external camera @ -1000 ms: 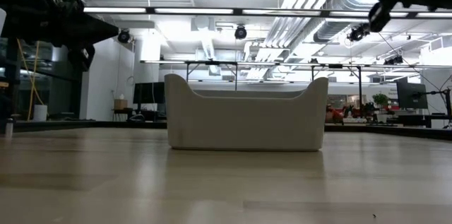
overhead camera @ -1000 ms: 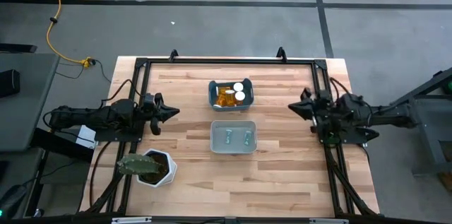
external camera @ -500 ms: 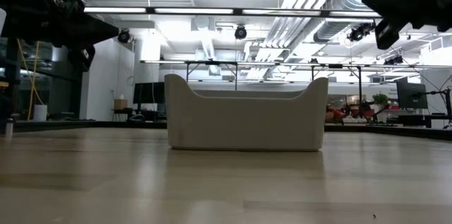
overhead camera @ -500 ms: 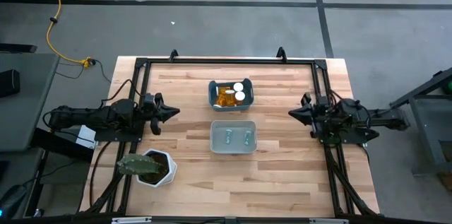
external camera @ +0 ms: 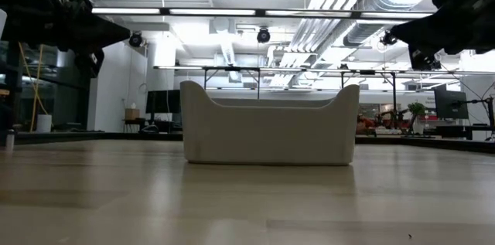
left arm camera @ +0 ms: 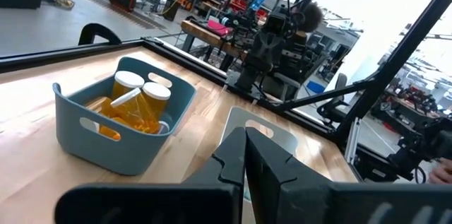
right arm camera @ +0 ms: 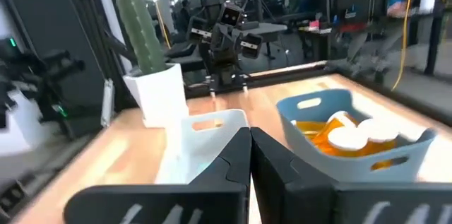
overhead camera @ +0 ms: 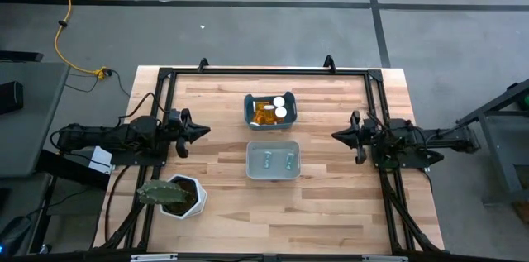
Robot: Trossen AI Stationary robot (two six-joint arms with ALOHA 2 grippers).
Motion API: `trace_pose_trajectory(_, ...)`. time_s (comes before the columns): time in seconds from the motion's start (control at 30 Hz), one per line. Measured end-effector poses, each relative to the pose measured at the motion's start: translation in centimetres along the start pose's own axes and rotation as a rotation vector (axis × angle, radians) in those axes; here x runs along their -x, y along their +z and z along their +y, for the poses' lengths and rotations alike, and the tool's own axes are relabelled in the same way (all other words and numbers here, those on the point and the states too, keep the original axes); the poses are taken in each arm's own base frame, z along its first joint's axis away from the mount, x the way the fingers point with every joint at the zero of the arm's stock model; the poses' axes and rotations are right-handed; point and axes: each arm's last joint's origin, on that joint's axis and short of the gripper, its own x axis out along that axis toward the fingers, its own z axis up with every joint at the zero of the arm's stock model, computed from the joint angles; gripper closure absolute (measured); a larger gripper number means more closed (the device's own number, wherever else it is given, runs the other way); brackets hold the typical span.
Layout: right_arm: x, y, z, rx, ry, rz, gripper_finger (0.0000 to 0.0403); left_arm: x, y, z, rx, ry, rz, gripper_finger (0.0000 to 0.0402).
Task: Pick and place medicine bottles into bin by pill shape (circle, oval)
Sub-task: Return to Home Position
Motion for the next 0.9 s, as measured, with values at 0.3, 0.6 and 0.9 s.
trace_pose_trajectory(0.3,-0.02,-0.02,-0.03,0.033,-0.003,0.003,0.0403,0.00,-0.01,0.00,0.000,0.000,0.001,0.0401)
trace_pose_trajectory(0.6,-0.02,-0.03,-0.03,-0.159,-0.001,0.004,0.0403,0.00,0.00,0.00,0.000,-0.001,0.001,0.0401)
trace_pose_trajectory(0.9,-0.03,-0.04,-0.03,-0.189,-0.001,0.004,0.0403,0.00,0.00,0.00,0.000,-0.001,0.001,0.0401)
